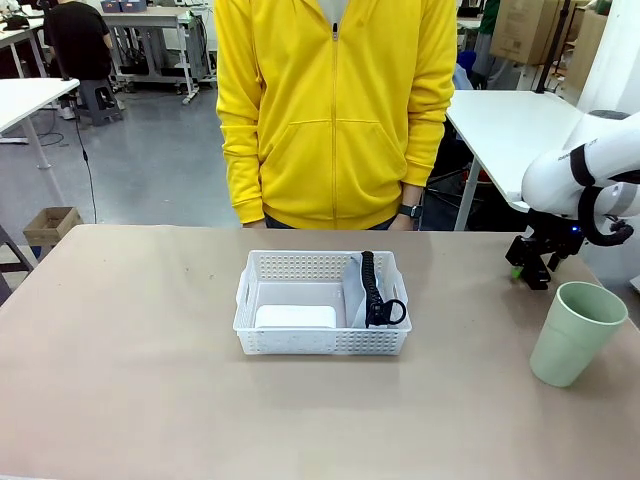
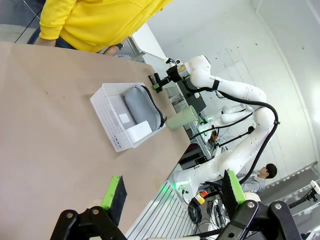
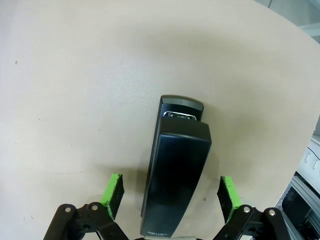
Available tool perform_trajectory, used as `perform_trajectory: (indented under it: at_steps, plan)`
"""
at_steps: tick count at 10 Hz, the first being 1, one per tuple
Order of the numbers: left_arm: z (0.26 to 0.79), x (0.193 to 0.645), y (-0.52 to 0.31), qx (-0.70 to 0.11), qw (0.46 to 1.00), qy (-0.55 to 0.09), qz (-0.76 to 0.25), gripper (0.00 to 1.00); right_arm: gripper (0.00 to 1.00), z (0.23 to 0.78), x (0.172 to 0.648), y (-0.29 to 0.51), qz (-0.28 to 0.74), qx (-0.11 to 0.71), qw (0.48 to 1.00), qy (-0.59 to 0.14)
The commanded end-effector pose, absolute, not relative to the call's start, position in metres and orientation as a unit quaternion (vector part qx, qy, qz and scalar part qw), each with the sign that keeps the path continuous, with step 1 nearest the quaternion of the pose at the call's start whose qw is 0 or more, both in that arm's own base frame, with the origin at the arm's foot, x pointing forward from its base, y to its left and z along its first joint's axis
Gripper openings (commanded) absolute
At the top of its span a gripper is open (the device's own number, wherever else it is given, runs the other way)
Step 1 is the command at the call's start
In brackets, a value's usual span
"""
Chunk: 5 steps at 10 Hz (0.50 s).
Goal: Efficiently arrange items inside the basket to fit them all.
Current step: Pick up the Stapler and place it inside the Organizing basket.
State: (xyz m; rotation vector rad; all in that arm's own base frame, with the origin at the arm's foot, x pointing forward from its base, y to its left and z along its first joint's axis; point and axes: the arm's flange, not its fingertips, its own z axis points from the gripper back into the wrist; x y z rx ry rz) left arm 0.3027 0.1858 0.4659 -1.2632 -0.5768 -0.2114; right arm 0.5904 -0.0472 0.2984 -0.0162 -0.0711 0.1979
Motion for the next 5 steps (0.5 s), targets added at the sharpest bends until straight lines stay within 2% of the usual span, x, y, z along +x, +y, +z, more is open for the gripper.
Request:
perform_trajectory:
  at_steps: [1,2,3,4,5]
  plan:
    - [0.4704,0.3018,0.1833,-0.589,0.756,-0.271,-0.094,1.0,1.0,0.2981,0.5973,-0.0452,0.091,-0.014,0.995,-0.03]
    - [0.4704,0.3018,0.1833,-0.589,0.756,-0.271,-0.094,1.0,0.4,0.2989,0.5962,-0.0441,0.104,-0.02,0.994,-0.033]
    - [0.4704,0.3018,0.1833,-0.589,0.756,-0.271,-0.094,1.0,0.4,0.2989,0.5966,-0.043,0.107,-0.025,0.993,-0.03]
    - [0.4704,0.3018,0.1833,-0.589,0.756,-0.271,-0.094,1.0,0.0,0.2988,0.5973,-0.0428,0.109,-0.023,0.993,-0.028]
    - [0.4704,0.3018,0.1833,-0.589,0.756,-0.271,-0.094,1.0,0.36,0.299,0.5972,-0.0427,0.112,-0.024,0.993,-0.024]
